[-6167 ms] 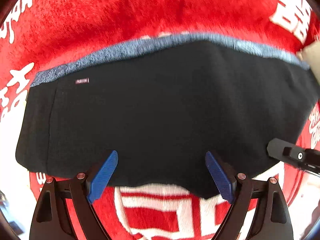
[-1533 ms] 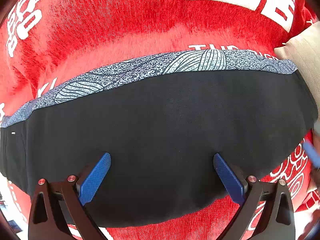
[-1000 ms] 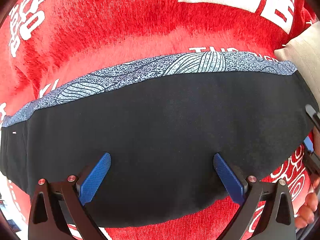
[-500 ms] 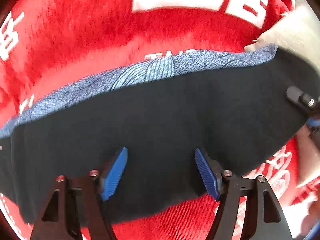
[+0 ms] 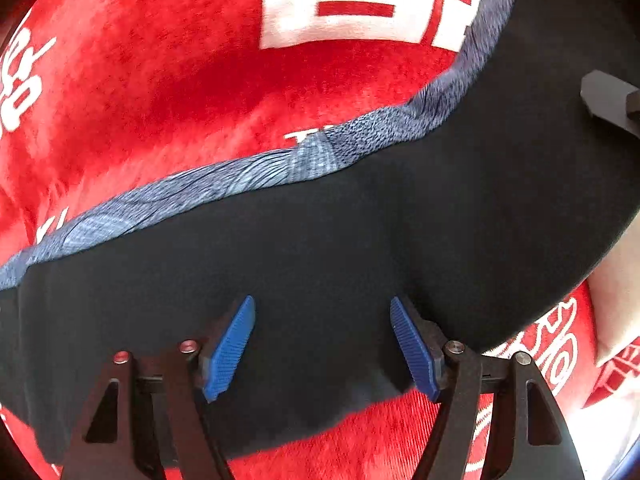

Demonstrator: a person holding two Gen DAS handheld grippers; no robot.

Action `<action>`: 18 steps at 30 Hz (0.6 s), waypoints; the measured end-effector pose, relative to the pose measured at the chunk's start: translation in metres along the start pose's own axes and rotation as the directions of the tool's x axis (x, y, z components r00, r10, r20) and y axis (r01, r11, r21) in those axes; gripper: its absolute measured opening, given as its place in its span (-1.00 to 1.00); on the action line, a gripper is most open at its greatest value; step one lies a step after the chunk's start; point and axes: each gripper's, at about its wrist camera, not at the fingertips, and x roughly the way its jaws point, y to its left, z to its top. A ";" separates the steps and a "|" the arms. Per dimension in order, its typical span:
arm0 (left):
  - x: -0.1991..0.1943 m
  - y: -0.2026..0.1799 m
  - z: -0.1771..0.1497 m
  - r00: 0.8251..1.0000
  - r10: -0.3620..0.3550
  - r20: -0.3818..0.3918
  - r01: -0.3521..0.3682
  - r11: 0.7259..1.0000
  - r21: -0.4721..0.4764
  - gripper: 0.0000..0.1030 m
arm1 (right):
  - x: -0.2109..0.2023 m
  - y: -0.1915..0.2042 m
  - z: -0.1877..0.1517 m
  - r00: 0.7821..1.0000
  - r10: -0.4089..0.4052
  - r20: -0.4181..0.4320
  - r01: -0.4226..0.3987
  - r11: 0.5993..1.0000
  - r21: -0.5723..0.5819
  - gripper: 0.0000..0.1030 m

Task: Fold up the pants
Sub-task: 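Grasp the trousers end with the right gripper and lift it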

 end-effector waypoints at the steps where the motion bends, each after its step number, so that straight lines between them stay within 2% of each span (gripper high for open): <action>1: -0.009 0.009 -0.001 1.000 -0.008 0.007 0.008 1.000 -0.020 0.39 | -0.002 0.008 0.000 1.000 -0.002 0.003 0.002 1.000 -0.023 -0.72; 6: -0.045 0.066 -0.007 0.999 0.024 0.029 -0.021 0.996 -0.084 0.39 | -0.007 0.058 0.000 1.000 -0.006 0.003 0.006 0.988 -0.153 -0.72; 10: -0.067 0.136 -0.018 0.996 0.085 0.010 -0.082 0.983 -0.164 0.39 | 0.002 0.105 -0.013 1.000 0.011 -0.020 -0.015 0.970 -0.243 -0.72; 14: -0.082 0.195 -0.051 0.987 0.161 -0.029 -0.163 0.955 -0.248 0.39 | 0.020 0.151 -0.036 0.997 0.027 -0.065 -0.046 0.950 -0.310 -0.72; 18: -0.086 0.247 -0.080 0.975 0.206 -0.088 -0.224 0.919 -0.324 0.39 | 0.061 0.200 -0.079 0.991 -0.032 -0.129 -0.024 0.911 -0.411 -0.72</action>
